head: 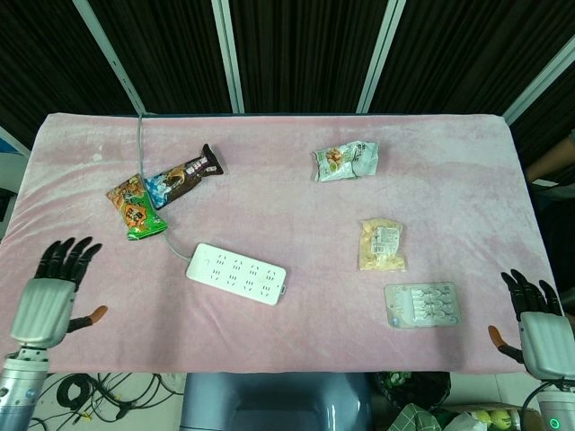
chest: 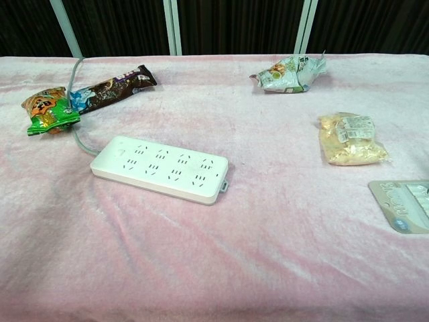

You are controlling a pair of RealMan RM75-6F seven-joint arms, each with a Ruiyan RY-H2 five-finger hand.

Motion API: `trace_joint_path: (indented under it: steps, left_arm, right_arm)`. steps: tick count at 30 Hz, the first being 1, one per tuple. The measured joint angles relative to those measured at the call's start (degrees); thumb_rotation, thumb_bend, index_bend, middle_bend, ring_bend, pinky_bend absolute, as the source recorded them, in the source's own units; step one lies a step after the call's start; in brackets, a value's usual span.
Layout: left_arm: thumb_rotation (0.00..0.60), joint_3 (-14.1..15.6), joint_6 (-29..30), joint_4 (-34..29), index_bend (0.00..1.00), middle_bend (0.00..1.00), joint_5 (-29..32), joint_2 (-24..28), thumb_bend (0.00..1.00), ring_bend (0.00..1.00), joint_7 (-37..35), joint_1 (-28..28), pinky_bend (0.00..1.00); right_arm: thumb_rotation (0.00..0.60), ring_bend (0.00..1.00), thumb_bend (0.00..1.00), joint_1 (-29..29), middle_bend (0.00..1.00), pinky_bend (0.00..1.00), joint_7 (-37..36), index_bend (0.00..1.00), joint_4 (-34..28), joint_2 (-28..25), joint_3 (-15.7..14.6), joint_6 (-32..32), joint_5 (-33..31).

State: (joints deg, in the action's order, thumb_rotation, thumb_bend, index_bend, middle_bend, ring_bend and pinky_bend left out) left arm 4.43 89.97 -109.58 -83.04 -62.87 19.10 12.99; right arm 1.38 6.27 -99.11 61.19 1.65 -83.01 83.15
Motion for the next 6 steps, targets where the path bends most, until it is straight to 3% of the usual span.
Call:
trace_joint_path:
  steps: [6]
  left_arm:
    - [0.600,0.79,-1.72,6.49,0.10,0.05,3.42,2.07,0.08,0.00,-12.31,-2.44,0.02]
  right_arm:
    - [0.600,0.14,0.23,-0.03,0.05,0.06,0.29,0.09,-0.06,0.13,-0.01,-0.06,0.01]
